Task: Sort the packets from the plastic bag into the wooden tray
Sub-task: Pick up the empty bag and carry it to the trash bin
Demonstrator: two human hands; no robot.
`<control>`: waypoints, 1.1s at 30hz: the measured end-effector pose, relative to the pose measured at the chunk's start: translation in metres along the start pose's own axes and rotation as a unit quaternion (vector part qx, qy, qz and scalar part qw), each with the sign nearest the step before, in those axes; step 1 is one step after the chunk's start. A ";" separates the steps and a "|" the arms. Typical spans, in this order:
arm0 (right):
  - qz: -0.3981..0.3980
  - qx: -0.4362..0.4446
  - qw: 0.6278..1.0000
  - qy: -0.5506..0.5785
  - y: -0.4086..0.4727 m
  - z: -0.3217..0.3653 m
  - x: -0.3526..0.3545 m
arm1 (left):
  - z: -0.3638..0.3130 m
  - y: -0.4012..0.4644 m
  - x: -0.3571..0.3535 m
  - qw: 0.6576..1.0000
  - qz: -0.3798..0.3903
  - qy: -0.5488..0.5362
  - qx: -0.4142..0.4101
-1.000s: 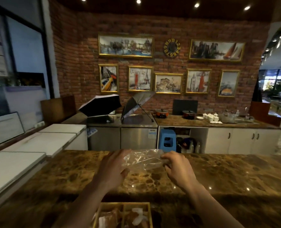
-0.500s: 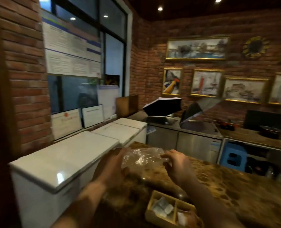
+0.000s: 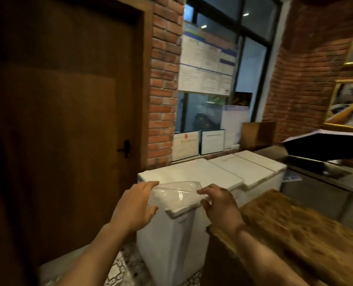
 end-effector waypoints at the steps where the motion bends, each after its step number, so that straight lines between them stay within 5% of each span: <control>1: 0.005 0.021 1.000 0.018 0.007 0.008 -0.015 | 0.013 -0.004 0.005 1.000 -0.005 0.001 0.018; 13: 0.110 0.104 0.982 0.110 0.060 0.053 -0.108 | 0.075 -0.042 0.013 0.981 -0.034 0.117 0.150; 25: 0.210 0.168 0.954 0.136 0.023 0.015 -0.211 | 0.106 -0.109 -0.086 0.955 0.035 0.123 0.269; 33: 0.317 0.126 0.937 0.075 -0.052 -0.034 -0.307 | 0.152 -0.179 -0.170 0.940 0.092 0.064 0.321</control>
Point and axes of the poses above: each hand's wrist, its own y-axis towards the middle knuckle, its own x-axis out of the back of the hand, z = x × y, the point moved 4 cm from there along y, towards the middle knuckle, and after that the axes turned 4 degrees about -z, right-handed, at the moved point
